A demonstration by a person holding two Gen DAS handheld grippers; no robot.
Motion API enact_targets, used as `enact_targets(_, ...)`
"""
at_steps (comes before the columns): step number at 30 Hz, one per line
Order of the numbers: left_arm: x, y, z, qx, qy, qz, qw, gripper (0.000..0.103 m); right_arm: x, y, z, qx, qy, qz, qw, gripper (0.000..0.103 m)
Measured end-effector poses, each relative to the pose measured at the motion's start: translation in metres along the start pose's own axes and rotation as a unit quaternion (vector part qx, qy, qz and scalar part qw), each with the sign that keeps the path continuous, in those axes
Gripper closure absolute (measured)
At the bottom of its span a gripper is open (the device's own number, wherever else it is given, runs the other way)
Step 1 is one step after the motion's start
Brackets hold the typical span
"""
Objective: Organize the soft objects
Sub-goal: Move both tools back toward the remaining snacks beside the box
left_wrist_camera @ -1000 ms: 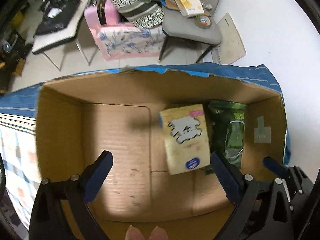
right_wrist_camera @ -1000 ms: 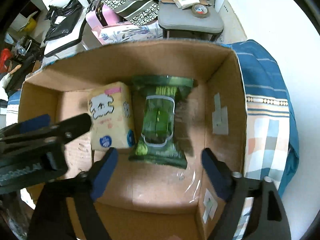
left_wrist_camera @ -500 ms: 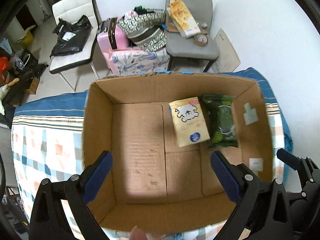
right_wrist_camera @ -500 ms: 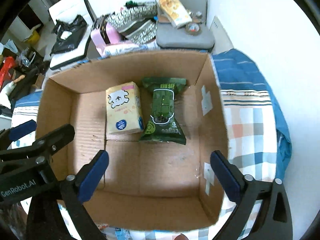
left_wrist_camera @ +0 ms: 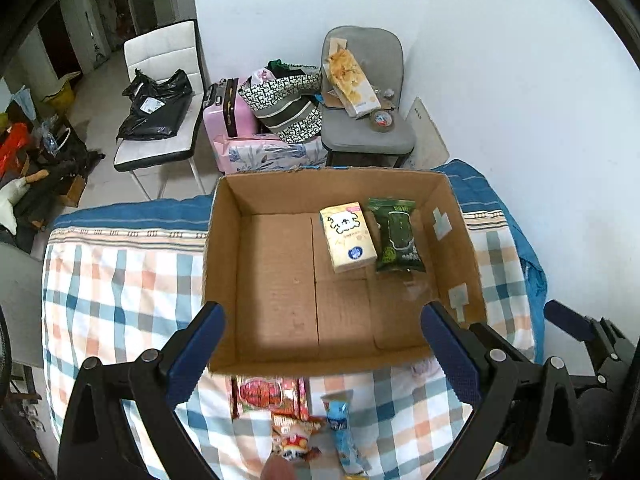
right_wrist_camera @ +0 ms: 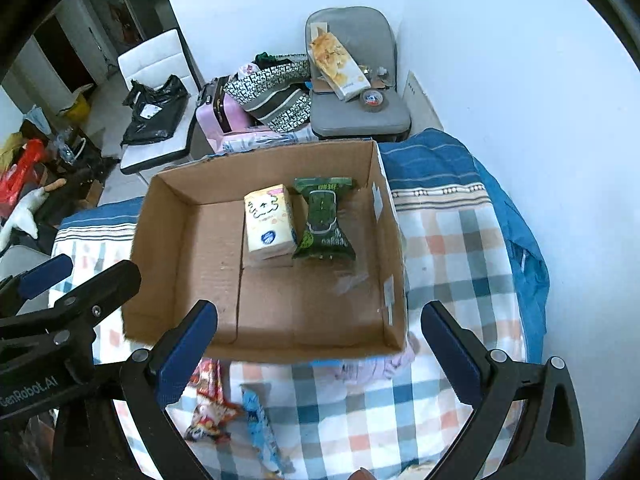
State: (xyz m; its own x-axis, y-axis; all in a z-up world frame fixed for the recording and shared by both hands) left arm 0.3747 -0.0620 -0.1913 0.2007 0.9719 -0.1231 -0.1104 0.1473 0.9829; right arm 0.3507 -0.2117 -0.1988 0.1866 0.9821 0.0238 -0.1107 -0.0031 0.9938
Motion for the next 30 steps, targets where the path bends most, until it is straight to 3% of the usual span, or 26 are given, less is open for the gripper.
enact_targets(9,0.038,0.003,-0.064,0.014,0.04,0.015,0.999,0.003,0.005,-0.014,-0.067,0.038,0.005,0.033,0.999,0.0)
enact_targets(15,0.07,-0.046,-0.126,0.087,0.072,0.027,0.9932,0.003,0.014,-0.079,-0.12,0.119,0.006,0.066,0.991,0.0)
enact_targets(22,0.09,-0.111,-0.163,0.157,0.095,0.04,0.9822,0.003,0.042,-0.182,-0.171,0.226,0.007,0.119,0.967,0.001)
enact_targets(30,0.103,-0.153,-0.167,0.202,0.106,0.028,0.9733,0.003,0.066,-0.246,-0.182,0.269,0.006,0.14,0.953,0.035)
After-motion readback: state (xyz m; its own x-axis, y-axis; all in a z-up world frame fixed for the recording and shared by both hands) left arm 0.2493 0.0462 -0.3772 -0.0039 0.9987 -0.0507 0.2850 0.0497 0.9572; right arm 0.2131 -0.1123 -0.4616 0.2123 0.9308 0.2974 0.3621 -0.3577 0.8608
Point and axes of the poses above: each gripper's, at about its wrist camera, not at the fingertips, and y roughly against the way its jaws point, x to its left, z to its top, the point moved 6 cm from there along -y, roughly the way its jaws point, and after that the axes turned 15 degrees about x, right-handed, at the moved point
